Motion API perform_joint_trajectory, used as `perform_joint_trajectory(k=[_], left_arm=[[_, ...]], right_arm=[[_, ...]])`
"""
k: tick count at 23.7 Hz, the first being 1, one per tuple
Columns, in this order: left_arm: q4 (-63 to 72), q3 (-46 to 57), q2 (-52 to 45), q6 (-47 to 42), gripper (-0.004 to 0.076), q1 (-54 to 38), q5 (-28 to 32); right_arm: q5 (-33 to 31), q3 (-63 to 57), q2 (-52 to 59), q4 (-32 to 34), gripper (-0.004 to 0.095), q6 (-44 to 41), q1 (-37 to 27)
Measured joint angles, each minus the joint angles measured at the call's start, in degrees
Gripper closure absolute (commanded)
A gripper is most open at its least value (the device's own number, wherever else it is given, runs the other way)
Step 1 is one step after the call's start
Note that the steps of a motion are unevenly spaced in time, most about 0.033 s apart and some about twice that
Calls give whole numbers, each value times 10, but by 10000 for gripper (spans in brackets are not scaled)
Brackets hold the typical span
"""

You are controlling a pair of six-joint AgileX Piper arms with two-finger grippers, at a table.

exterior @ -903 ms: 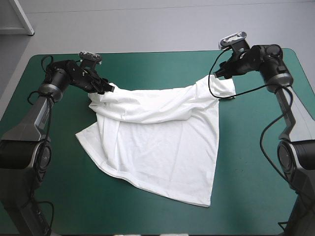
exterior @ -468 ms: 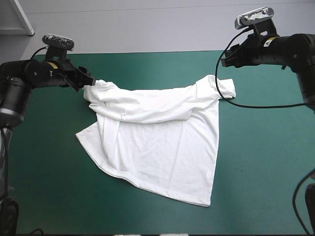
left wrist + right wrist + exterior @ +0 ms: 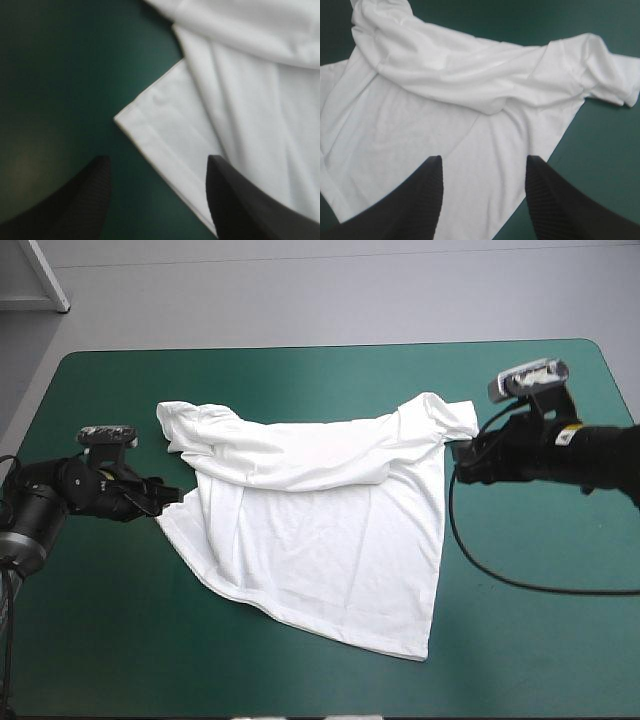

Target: Fold the cloth

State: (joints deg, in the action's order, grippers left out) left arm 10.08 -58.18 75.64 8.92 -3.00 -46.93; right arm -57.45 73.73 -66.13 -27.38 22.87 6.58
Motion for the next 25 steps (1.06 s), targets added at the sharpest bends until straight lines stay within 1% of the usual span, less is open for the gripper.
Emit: perform_joint_trajectory(k=[3,7,10,16,20,22,25], left_arm=[[51,20,18,41,311,-60,2],[107,21,40,95,311,-99,7],[135,21,77,122,311,-102,21],[140,21,125,135,311,-91,58],[140,21,157,144,313,-59,91],[131,20,174,145,339,-40,100],[105,17,181,144,415,-32,109]], right_arm=[[38,-95,39,-22,463,30,0],[66,-165,52,-32,463,50,0],[76,-205,53,-34,463,62,0],[99,-211,53,-31,466,66,0],[110,-211,53,-31,467,67,0],[111,-211,53,-31,469,67,0],[111,-211,53,-31,503,67,0]])
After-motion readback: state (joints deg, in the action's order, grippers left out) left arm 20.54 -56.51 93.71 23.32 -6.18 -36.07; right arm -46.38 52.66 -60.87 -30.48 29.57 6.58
